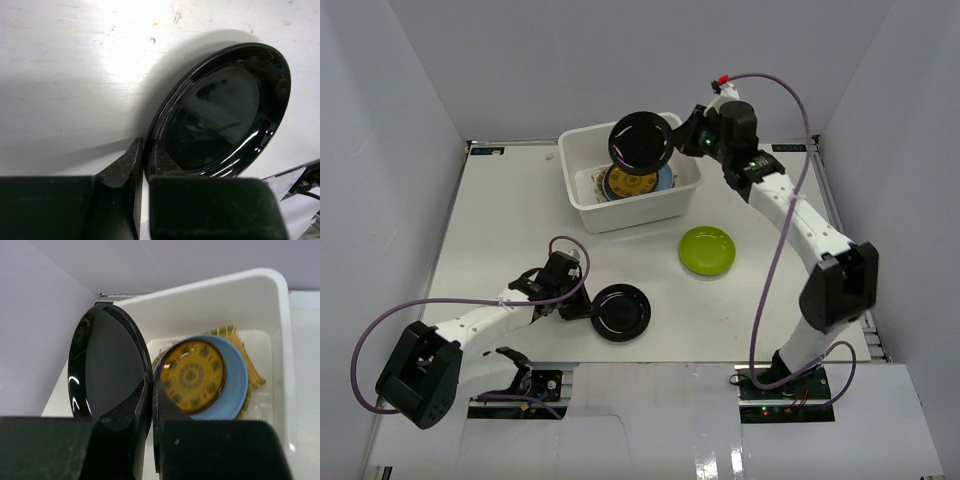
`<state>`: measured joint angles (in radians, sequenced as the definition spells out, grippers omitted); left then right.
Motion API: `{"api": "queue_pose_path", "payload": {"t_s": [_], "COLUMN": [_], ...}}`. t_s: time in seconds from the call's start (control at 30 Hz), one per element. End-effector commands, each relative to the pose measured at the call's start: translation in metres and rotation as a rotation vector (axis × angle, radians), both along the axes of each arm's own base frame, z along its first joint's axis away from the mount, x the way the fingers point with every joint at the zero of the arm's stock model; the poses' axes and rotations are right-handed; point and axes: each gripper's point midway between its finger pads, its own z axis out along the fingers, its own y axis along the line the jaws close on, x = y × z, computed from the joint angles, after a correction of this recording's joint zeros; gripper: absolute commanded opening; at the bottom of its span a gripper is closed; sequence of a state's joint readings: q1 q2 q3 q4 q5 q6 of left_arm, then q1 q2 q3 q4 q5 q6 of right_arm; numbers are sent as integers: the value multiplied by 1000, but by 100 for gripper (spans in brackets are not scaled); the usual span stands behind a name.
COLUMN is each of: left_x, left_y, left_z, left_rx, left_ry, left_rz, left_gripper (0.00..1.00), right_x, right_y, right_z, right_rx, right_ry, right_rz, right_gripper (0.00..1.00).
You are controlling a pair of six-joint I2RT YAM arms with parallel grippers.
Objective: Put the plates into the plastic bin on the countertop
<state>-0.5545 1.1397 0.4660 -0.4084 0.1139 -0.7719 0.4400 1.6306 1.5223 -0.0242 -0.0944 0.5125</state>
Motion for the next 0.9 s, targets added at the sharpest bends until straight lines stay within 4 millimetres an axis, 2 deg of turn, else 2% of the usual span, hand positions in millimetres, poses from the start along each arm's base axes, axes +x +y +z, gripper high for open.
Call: {"api": "queue_pose_path", "payload": {"t_s": [0.0, 0.03, 0.07, 0.1, 0.2, 0.33, 0.4, 0.43, 0.47, 0.5, 0.53, 0.57, 0.6, 0.63, 0.67, 0.7, 0.77, 0.8, 0.87], "left_x": [7, 9, 9, 11, 17, 27, 47, 50, 63, 67, 72, 82, 88, 92, 97, 104, 117, 124, 134], "left_y": [3, 2, 2, 1, -1, 2, 3, 5, 1, 3, 2, -2, -2, -3, -5, -9, -14, -17, -21], "left_z": [2, 4, 5, 10, 25, 58, 90, 97, 125, 135, 146, 172, 183, 195, 204, 227, 242, 263, 277], "left_rx": [31, 30, 31, 21, 6, 20, 45, 68, 49, 64, 69, 51, 50, 43, 37, 13, 4, -21, -34], "left_ry": [-30, -37, -40, -56, -103, -177, -259, -268, -327, -345, -370, -419, -442, -466, -483, -528, -559, -597, -624], "left_rz": [4, 4, 7, 7, 0, -4, 18, 7, 15, 22, 22, 30, 40, 42, 49, 61, 69, 77, 87], "left_gripper": [6, 1, 0, 0, 0, 0, 0, 0, 0, 0, 0, 0, 0, 0, 0, 0, 0, 0, 0], "right_x": [44, 48, 58, 67, 84, 85, 82, 81, 81, 82, 82, 79, 78, 79, 78, 78, 78, 78, 76], "right_y": [22, 24, 29, 37, 41, 42, 44, 45, 46, 47, 48, 52, 53, 57, 58, 59, 60, 58, 46], "right_z": [-28, -40, -26, -50, -76, -109, -124, -129, -132, -139, -141, -143, -146, -137, -131, -124, -95, -84, -54], "right_rx": [-126, -167, -171, -209, -278, -327, -335, -337, -338, -345, -350, -351, -352, -338, -332, -323, -298, -289, -269], "right_ry": [18, 53, 21, 54, 83, 131, 149, 155, 158, 171, 177, 182, 192, 179, 173, 161, 111, 96, 50], "right_rz": [-5, -3, -8, -4, -15, -1, 13, 18, 25, 29, 32, 61, 73, 88, 91, 99, 99, 97, 74], "right_gripper": [8, 8, 8, 8, 8, 8, 8, 8, 8, 11, 14, 27, 35, 50, 56, 62, 75, 76, 76]}}
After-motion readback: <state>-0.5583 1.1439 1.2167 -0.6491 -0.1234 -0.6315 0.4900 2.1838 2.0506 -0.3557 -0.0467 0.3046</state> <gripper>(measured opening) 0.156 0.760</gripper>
